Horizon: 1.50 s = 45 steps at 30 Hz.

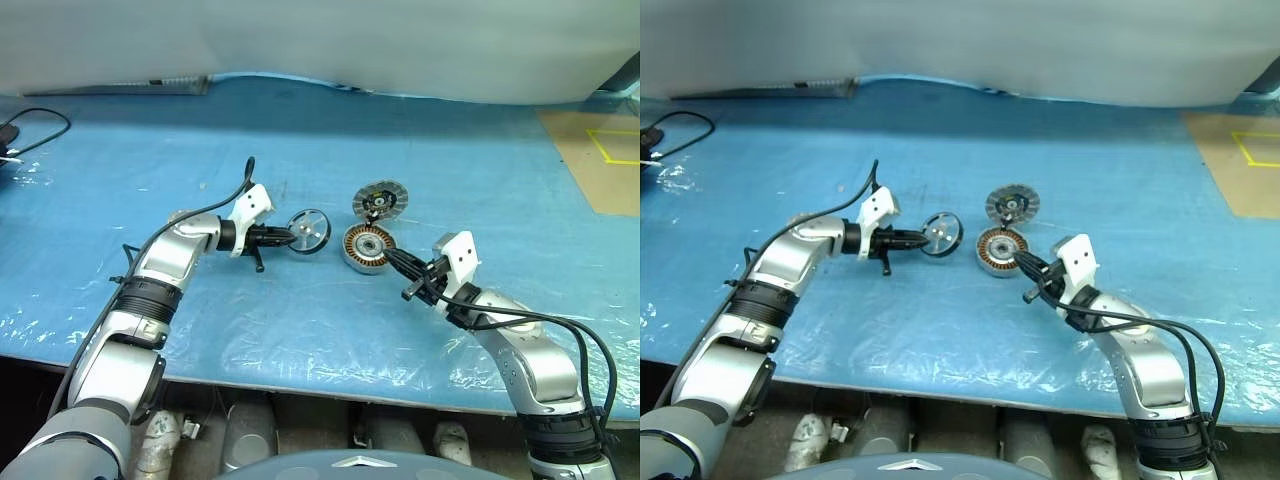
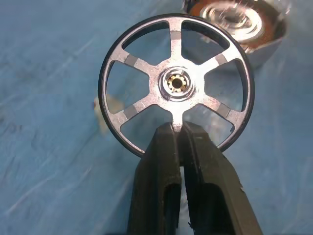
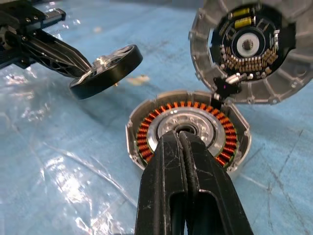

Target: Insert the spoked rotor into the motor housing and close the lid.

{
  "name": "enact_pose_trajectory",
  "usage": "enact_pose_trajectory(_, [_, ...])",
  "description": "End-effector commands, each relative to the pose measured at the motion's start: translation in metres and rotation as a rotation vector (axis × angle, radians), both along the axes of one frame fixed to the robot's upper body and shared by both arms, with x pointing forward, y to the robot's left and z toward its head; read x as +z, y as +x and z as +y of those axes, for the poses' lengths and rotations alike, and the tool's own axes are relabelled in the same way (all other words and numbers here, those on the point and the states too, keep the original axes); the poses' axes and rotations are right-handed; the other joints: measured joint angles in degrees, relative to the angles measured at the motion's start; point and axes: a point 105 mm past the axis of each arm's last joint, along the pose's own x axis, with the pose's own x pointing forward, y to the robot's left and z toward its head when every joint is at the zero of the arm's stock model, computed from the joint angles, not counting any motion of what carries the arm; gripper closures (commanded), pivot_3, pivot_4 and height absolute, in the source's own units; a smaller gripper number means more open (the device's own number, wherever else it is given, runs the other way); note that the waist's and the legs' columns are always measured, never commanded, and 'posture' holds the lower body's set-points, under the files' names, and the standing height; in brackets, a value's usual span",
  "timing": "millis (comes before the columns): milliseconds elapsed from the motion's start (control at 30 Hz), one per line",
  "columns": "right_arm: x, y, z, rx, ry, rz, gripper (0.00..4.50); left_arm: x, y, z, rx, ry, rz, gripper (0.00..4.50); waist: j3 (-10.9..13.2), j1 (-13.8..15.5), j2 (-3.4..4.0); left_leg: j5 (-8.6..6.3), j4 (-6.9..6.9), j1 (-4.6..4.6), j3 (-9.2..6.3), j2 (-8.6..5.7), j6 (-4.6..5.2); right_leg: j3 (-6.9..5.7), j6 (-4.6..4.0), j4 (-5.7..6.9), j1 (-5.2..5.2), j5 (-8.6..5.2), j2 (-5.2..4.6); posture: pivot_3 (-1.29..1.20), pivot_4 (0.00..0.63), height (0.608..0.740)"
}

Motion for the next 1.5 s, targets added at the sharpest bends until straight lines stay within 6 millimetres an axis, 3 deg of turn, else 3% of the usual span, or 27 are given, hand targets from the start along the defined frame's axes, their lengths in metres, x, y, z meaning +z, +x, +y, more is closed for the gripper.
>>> enact_pose_trajectory(33, [0.008,-0.007,-0.009,-0.018,0.015,-0.081,4.5,0.034,-0.01,-0.017,-0.104,-0.118,-0.017,4.48,0.0,0.05,0.0,0.0,0.0,0.0,0.0,0.0,0.0,0.0,0.0,-0.01,0.0,0.0,0.0,0.0,0.15,0.74])
enact_pose_trajectory(233, [-0.01,-0.017,-0.025,-0.07,0.062,-0.075,4.5,0.034,-0.023,-0.038,-0.224,-0.105,0.01,4.48,0.0,-0.05,0.0,-0.01,0.0,0.02,0.03,0.0,0.02,0.01,0.0,-0.03,0.0,-0.01,0.0,0.0,0.15,0.74])
enact_pose_trajectory(467, [-0.029,-0.02,-0.028,-0.089,0.049,-0.05,4.5,0.028,-0.002,-0.068,-0.221,-0.026,-0.05,4.48,0.01,0.03,-0.01,0.0,0.04,0.01,0.02,-0.02,0.03,0.01,0.0,-0.03,0.04,0.0,-0.02,0.0,0.15,0.74])
enact_pose_trajectory(700, [-0.034,-0.016,-0.024,-0.094,0.042,-0.05,4.5,0.016,0.01,-0.094,-0.24,0.049,-0.102,4.48,0.01,-0.06,-0.02,0.12,0.02,-0.02,-0.01,-0.03,0.22,-0.02,0.02,-0.05,0.04,0.01,0.0,0.0,0.15,0.74])
enact_pose_trajectory(1367, [-0.039,-0.01,-0.019,-0.087,0.009,-0.038,4.5,-0.001,0.012,-0.088,-0.284,0.176,-0.146,4.48,0.02,0.03,-0.04,0.12,0.04,0.0,-0.03,-0.03,0.23,-0.04,0.01,-0.04,0.07,0.01,-0.01,0.0,0.15,0.74])
enact_pose_trajectory(1500, [-0.038,-0.01,-0.019,-0.088,0.007,-0.04,4.5,0.004,0.012,-0.092,-0.285,0.146,-0.152,3.36,0.02,0.06,-0.04,0.12,0.04,0.0,-0.03,-0.03,0.23,-0.04,0.01,-0.04,0.07,0.01,-0.01,0.0,0.15,0.74])
